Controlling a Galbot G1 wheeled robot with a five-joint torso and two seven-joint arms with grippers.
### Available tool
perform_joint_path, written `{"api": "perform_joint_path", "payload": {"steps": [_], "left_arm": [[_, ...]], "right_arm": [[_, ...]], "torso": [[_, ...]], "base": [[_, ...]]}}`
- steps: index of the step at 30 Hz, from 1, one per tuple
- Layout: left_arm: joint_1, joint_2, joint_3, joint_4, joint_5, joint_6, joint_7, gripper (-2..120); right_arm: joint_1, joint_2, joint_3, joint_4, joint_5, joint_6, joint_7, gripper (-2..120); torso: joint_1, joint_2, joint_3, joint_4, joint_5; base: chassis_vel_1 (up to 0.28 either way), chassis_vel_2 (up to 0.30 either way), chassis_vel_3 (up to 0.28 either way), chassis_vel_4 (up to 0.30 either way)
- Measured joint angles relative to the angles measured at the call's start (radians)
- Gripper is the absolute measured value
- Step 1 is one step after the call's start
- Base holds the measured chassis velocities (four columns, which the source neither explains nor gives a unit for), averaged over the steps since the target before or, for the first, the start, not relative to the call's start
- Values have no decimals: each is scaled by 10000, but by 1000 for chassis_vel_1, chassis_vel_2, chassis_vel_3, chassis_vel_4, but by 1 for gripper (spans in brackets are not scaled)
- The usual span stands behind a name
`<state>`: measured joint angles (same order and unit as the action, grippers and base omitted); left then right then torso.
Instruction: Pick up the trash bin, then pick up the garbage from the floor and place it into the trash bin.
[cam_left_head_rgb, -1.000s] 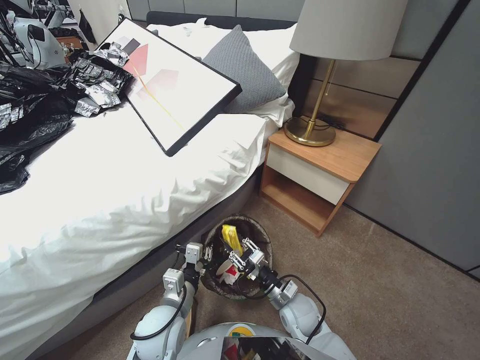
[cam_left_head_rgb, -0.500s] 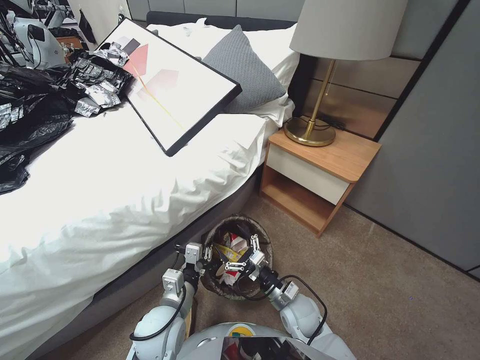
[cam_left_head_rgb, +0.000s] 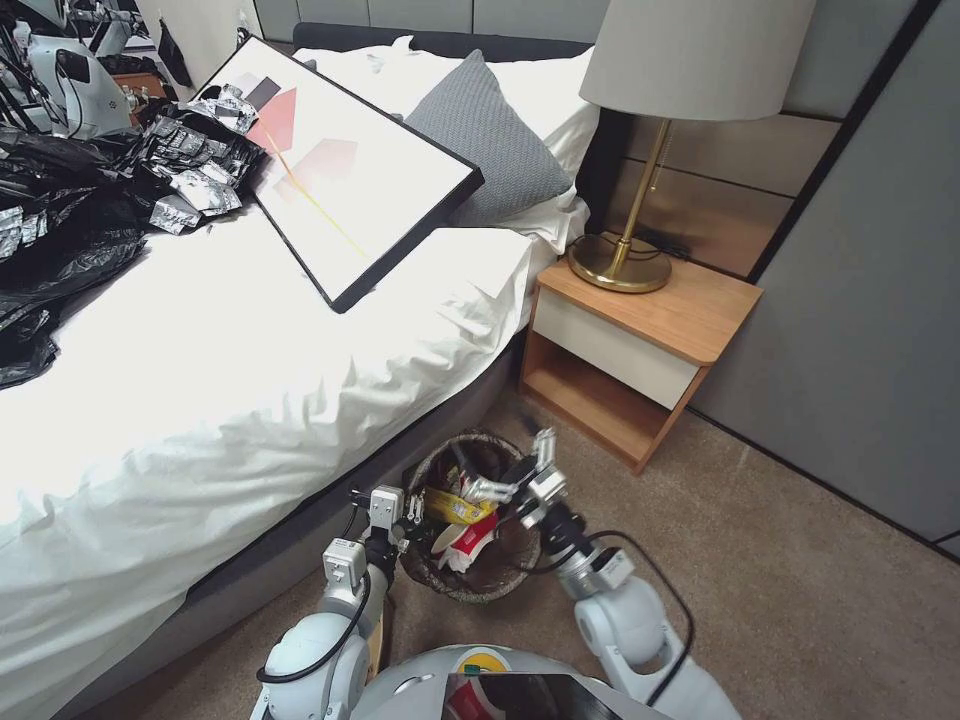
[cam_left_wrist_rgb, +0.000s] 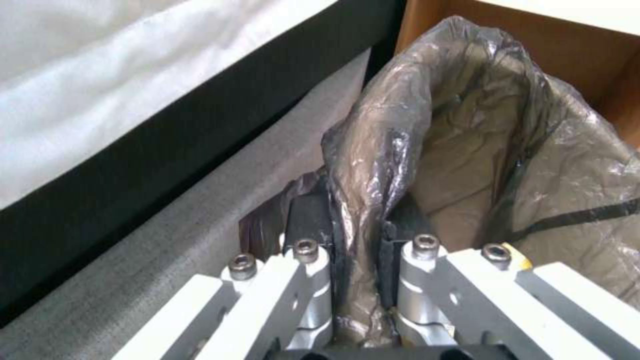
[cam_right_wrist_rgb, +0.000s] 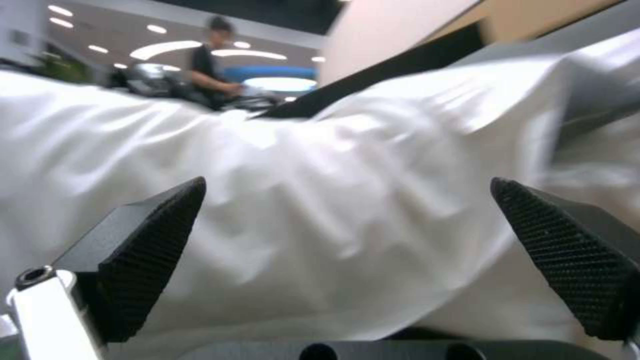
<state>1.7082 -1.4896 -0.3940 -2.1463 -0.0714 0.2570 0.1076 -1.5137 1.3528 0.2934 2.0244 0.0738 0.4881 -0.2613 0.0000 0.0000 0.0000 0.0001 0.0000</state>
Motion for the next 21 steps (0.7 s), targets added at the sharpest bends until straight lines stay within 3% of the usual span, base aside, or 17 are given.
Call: {"api": "perform_joint_path", "payload": {"steps": [6, 11, 14, 21], "left_arm": [[-44, 41, -167, 12, -156, -59, -46, 7], [-77, 46, -197, 18, -260, -66, -75, 7], [-90, 45, -266, 33, -322, -134, -108, 7], [-84, 51, -320, 49, -499, -177, -152, 7]], "right_arm": [[-1220, 341, 1110, 1082, -1023, 2, 1545, 100], [-1516, 553, 1538, 679, -1296, 108, 2582, 100], [-1857, 800, 1913, 131, -1184, -34, 3787, 100], [-2067, 928, 2275, -416, -866, 259, 4007, 100]], "torso": [[0, 0, 0, -3, 0], [0, 0, 0, 0, 1], [0, 0, -1, -2, 1], [0, 0, 0, -2, 1]], "base": [[0, 0, 0, 0], [0, 0, 0, 0], [0, 0, 0, 0], [0, 0, 0, 0]]}}
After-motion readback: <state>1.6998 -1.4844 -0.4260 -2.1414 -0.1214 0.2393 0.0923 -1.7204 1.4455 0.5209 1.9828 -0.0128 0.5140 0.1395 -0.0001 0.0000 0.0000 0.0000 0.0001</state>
